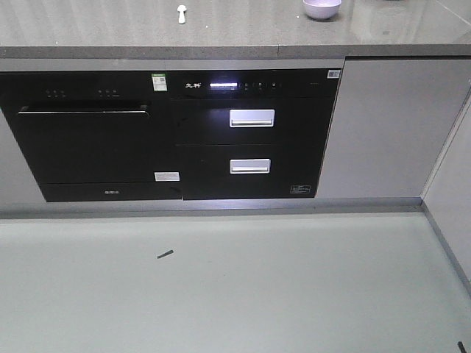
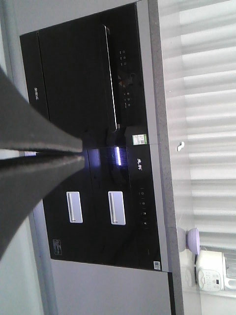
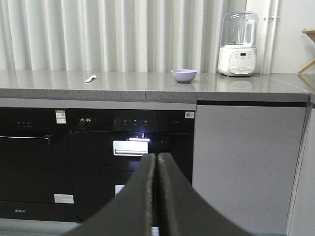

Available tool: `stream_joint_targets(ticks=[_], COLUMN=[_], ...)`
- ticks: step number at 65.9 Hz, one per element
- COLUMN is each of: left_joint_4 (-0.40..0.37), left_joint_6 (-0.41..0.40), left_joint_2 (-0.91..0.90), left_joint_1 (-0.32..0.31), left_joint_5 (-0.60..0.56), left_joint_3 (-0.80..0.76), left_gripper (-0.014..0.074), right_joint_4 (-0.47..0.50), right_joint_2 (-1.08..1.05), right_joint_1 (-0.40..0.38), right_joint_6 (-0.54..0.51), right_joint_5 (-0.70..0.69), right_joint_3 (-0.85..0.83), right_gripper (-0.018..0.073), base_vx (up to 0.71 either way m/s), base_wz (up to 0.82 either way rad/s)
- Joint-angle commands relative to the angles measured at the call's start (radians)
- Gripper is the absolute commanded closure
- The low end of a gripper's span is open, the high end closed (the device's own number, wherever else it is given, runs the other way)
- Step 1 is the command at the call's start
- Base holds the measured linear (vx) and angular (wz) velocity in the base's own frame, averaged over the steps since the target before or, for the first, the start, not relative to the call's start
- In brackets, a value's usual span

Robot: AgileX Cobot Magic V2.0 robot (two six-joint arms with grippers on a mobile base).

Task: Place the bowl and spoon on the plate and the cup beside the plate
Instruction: 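Continue driving closer to the counter holding the spoon and bowl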

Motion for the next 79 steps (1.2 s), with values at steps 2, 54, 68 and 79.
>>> stream_joint_targets(ticks=[2,54,68,79], left_joint_4=[-0.002,-0.002,-0.002,-0.002], left_joint_6=[-0.01,-0.01,-0.01,-0.01], left_joint_2=[-0.016,-0.016,-0.016,-0.016], left_joint_1=[0.0,0.0,0.0,0.0], left_joint_5=[-0.077,-0.077,-0.077,-0.077], left_joint_3=[0.03,0.03,0.03,0.03], left_gripper=[0.0603,0.0603,0.0603,0.0603], right_joint_4=[-0.003,-0.003,-0.003,-0.003], right_joint_2=[-0.006,-0.006,-0.006,-0.006], right_joint_1=[-0.004,-0.004,-0.004,-0.004], right_joint_6=[-0.01,-0.01,-0.01,-0.01], right_joint_5=[-0.076,-0.076,-0.076,-0.076], right_joint_3=[0.0,0.0,0.0,0.0], right_gripper=[0.0561,0.0561,0.0561,0.0561], base_vx=[0.09,0.04,0.04,0.04], base_wz=[-0.01,-0.01,-0.01,-0.01])
